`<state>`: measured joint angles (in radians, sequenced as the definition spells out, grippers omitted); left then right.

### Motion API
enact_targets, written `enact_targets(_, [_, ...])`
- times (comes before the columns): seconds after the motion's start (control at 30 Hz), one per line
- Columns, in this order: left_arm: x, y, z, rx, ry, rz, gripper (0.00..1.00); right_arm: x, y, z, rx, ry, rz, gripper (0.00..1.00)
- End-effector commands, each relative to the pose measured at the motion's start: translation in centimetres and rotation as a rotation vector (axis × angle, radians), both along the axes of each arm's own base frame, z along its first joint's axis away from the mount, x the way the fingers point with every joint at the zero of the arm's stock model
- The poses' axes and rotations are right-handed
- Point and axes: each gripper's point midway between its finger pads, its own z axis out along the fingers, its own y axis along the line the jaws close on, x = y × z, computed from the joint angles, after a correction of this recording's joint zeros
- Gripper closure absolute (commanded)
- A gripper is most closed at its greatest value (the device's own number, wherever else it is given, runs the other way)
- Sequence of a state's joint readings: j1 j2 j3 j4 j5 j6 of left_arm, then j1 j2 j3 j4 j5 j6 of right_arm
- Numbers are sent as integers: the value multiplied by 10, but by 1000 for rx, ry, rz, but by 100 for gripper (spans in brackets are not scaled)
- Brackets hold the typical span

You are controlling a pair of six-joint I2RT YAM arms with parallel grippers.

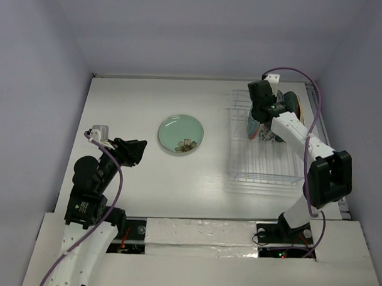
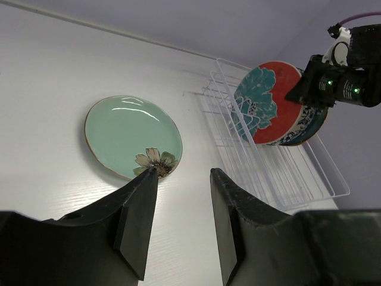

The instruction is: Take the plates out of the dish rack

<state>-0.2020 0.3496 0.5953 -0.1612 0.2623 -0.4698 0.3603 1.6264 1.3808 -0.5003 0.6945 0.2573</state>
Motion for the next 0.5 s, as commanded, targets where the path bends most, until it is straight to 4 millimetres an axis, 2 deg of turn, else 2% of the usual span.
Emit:
enact_targets(0.0, [-1, -3, 19, -16, -63, -16, 62, 6, -9, 57, -20, -114, -29, 100])
enact_targets(0.27, [-1, -3, 18, -16, -62, -17, 62, -3, -14, 132, -33, -228, -25, 100])
enact_targets(0.3, [-1, -3, 18, -17, -60, -17, 62, -7, -16, 149, -21, -266, -23, 100])
enact_targets(0.37, [-1, -3, 18, -17, -61, -17, 62, -13, -15, 167, -2, -307, -17, 100])
enact_targets(0.4, [-1, -3, 17, -15, -60, -17, 62, -22, -13, 184, 21, -351, -10, 100])
enact_targets(0.43, [-1, -4, 17, -15, -60, -19, 62, -27, -14, 193, 35, -377, -13, 100])
enact_targets(0.47, [-1, -3, 18, -16, -62, -17, 62, -32, -6, 201, 61, -405, 12, 100])
